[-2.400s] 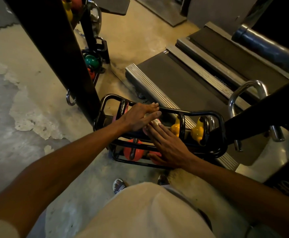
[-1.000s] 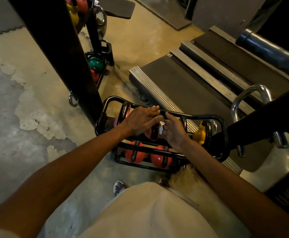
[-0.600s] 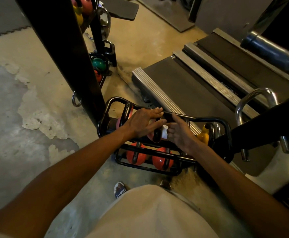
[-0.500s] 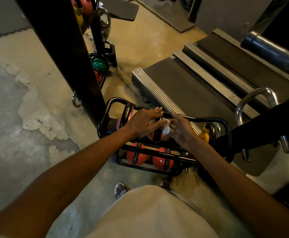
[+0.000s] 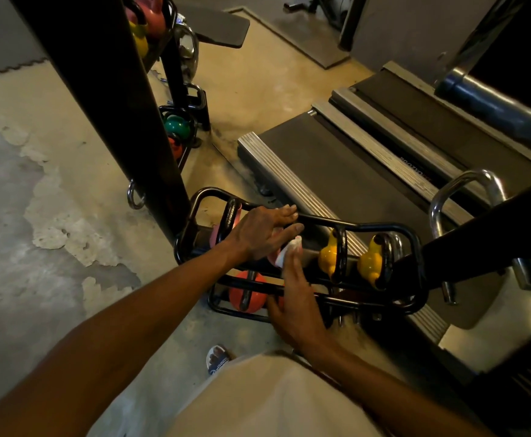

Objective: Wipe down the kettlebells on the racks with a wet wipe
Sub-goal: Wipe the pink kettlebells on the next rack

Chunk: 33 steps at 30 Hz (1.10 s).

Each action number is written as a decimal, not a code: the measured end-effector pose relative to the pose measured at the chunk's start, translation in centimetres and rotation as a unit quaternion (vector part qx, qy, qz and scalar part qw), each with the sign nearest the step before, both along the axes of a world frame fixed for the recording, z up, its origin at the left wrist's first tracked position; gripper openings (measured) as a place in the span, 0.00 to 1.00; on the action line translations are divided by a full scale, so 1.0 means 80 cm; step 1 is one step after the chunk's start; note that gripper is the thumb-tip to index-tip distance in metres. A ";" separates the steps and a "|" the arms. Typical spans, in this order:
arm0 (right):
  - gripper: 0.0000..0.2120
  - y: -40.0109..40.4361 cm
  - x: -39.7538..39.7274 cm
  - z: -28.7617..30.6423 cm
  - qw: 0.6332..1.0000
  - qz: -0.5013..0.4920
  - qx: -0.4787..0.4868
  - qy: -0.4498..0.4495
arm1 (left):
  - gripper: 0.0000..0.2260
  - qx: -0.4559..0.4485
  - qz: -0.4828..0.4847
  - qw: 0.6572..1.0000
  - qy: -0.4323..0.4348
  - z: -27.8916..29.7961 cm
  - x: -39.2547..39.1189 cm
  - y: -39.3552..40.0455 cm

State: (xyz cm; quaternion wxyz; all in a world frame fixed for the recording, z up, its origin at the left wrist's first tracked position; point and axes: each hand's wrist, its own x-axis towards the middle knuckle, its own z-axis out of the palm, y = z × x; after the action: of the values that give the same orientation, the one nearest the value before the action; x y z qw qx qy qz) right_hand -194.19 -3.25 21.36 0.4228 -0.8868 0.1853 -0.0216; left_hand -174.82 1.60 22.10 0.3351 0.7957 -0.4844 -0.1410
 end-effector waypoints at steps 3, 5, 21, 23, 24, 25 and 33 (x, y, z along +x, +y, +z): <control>0.47 0.001 -0.005 -0.020 0.985 0.053 -0.165 -0.008 | 0.23 -0.001 -0.012 1.000 -0.005 0.007 0.006 0.002; 0.42 -0.002 -0.005 -0.021 0.957 0.081 -0.277 -0.031 | 0.23 -0.002 -0.014 1.000 -0.011 0.010 0.006 0.002; 0.28 -0.068 -0.019 -0.041 0.820 0.286 -0.494 -0.026 | 0.23 -0.017 0.001 1.000 0.013 0.007 -0.005 0.005; 0.30 -0.068 -0.022 -0.043 0.835 0.273 -0.477 -0.034 | 0.22 -0.019 0.005 1.000 0.018 0.006 -0.004 0.006; 0.32 -0.067 -0.022 -0.042 0.844 0.262 -0.466 -0.035 | 0.22 -0.018 0.007 1.000 0.019 0.006 -0.003 0.005; 0.36 -0.065 -0.021 -0.039 0.861 0.246 -0.444 -0.032 | 0.23 -0.019 0.008 1.000 0.021 0.005 -0.003 0.005; 0.45 -0.017 0.027 0.011 0.998 -0.023 0.037 -0.033 | 0.24 -0.013 0.003 1.000 0.017 0.005 -0.003 0.006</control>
State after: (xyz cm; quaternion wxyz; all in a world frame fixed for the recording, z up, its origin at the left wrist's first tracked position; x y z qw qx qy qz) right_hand -192.07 -4.57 22.24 0.4611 -0.8646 0.1922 -0.0541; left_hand -175.09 2.07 22.47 0.3539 0.7903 -0.4782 -0.1469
